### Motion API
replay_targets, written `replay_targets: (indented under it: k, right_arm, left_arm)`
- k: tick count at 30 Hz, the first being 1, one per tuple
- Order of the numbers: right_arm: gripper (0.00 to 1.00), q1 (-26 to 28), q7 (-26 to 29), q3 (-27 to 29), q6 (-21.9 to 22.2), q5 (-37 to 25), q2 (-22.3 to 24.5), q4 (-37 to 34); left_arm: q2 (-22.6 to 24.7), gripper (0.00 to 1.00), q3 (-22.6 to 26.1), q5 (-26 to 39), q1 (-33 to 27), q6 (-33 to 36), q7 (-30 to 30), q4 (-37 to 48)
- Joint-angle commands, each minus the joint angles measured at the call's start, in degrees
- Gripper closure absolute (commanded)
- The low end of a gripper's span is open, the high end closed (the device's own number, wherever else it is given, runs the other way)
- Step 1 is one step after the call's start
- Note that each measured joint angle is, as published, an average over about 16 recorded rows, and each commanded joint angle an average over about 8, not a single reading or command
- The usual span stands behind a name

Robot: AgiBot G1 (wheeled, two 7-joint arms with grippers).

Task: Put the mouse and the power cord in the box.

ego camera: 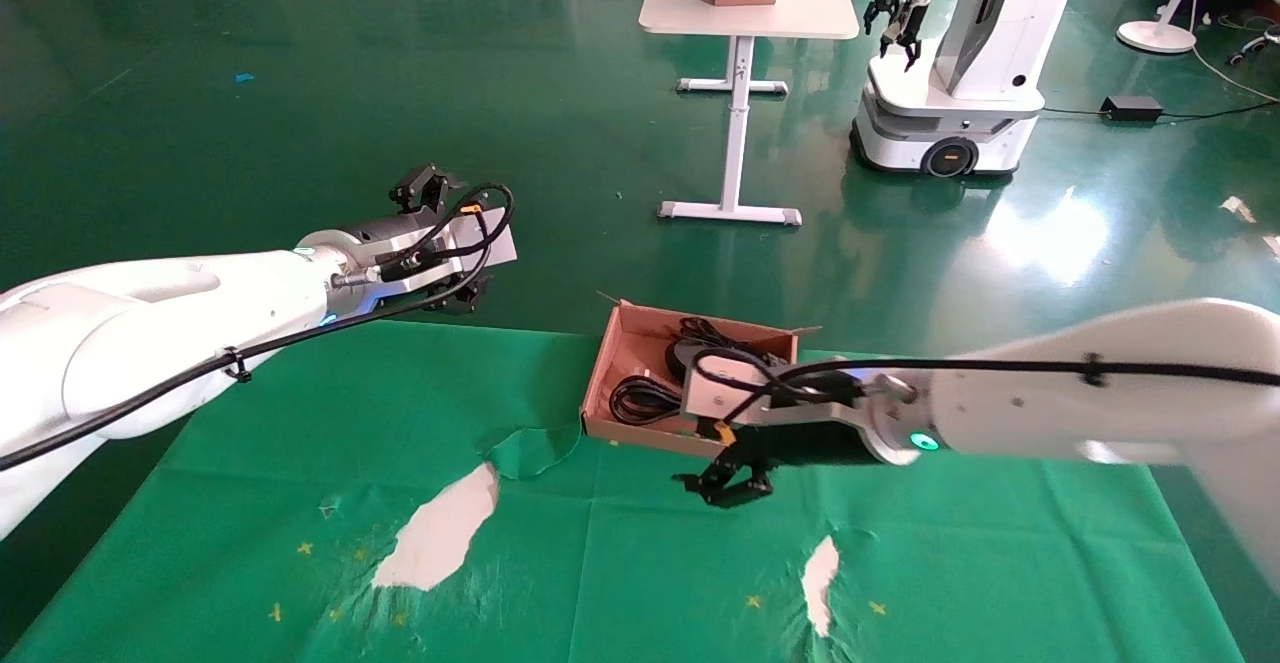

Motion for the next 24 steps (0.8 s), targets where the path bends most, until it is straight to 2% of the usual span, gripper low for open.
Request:
replay_targets:
  k: [1, 7, 11, 24]
  right_arm:
    - [0.0, -1.31, 0.29, 1.4, -1.26, 2.52, 1.46, 1.3]
    - [0.0, -5.25, 1.15, 5.58, -5.02, 10.09, 5.85, 5.21]
    - [0.0, -7.86, 1.72, 8.35, -7.52, 15.11, 8.76, 7.8]
    - [0.0, -16.44, 3.6, 17.48, -15.73, 31.61, 18.33, 16.33]
  left_arm:
    - [0.0, 0.0, 0.0, 0.0, 0.0, 0.0, 0.0, 0.0]
    - [-0.06, 0.0, -0.1, -0.09, 0.06, 0.11, 0.01, -0.06]
    - [-0.93, 0.0, -1.83, -1.85, 1.14, 1.95, 0.36, -1.05]
    - [-7.63, 0.0, -15.3, -15.96, 9.46, 16.35, 3.24, -8.65]
